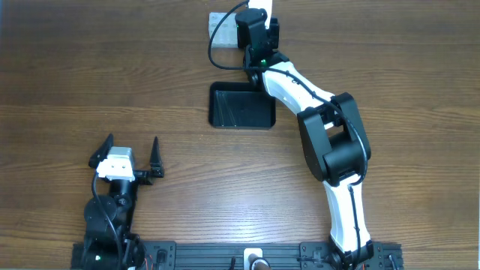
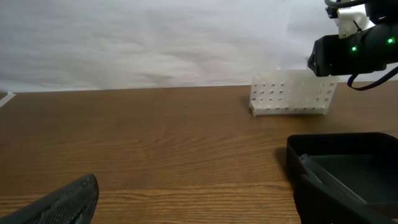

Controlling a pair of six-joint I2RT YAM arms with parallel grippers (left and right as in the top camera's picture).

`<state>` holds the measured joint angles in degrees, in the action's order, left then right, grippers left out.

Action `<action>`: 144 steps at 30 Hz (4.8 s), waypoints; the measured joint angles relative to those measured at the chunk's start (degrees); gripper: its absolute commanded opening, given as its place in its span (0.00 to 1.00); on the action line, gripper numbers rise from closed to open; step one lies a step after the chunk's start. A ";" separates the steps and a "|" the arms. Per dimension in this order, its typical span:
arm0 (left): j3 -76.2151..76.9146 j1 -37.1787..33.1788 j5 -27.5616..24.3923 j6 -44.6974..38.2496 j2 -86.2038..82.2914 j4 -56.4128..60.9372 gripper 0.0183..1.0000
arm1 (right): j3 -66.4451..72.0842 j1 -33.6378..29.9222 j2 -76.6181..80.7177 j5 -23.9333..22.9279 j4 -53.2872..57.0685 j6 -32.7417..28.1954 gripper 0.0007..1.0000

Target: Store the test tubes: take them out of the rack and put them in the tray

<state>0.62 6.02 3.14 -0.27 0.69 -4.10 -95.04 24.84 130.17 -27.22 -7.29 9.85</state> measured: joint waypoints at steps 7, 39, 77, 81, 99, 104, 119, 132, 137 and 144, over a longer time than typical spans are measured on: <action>0.00 0.00 0.00 0.00 0.00 0.00 1.00 | 0.00 0.00 0.09 0.20 -0.02 -0.13 0.39; 0.00 0.00 0.00 0.00 0.00 0.00 1.00 | 0.00 0.00 0.39 1.29 -0.39 0.00 0.18; 0.00 0.00 0.00 0.00 0.00 0.00 1.00 | 0.00 1.03 -10.25 0.37 3.28 -4.39 0.10; 0.00 0.00 0.00 0.00 0.00 0.02 1.00 | -0.02 2.03 -17.66 -0.42 6.64 -5.86 0.09; 0.00 0.00 0.00 0.00 0.00 0.00 1.00 | -1.14 5.90 -27.47 10.78 44.15 17.22 0.08; 0.00 0.00 0.00 0.00 0.00 0.00 1.00 | -1.11 5.90 -21.14 18.05 45.86 21.59 0.07; 0.00 0.00 0.00 0.00 0.00 0.00 1.00 | -1.11 6.08 -12.44 22.62 50.69 24.44 0.07; 0.00 0.00 0.00 0.00 0.00 0.00 1.00 | -1.11 6.71 -8.57 21.94 50.56 24.59 0.11; 0.00 0.00 0.00 0.00 0.00 0.00 1.00 | -1.11 6.73 -8.48 21.88 50.56 24.74 0.27; 0.00 0.00 0.00 0.00 0.00 0.00 1.00 | -1.11 6.71 -8.28 21.73 50.62 24.63 0.34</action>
<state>0.62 6.02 3.14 -0.27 0.69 -4.10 -96.16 31.55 121.89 -5.50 43.33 34.48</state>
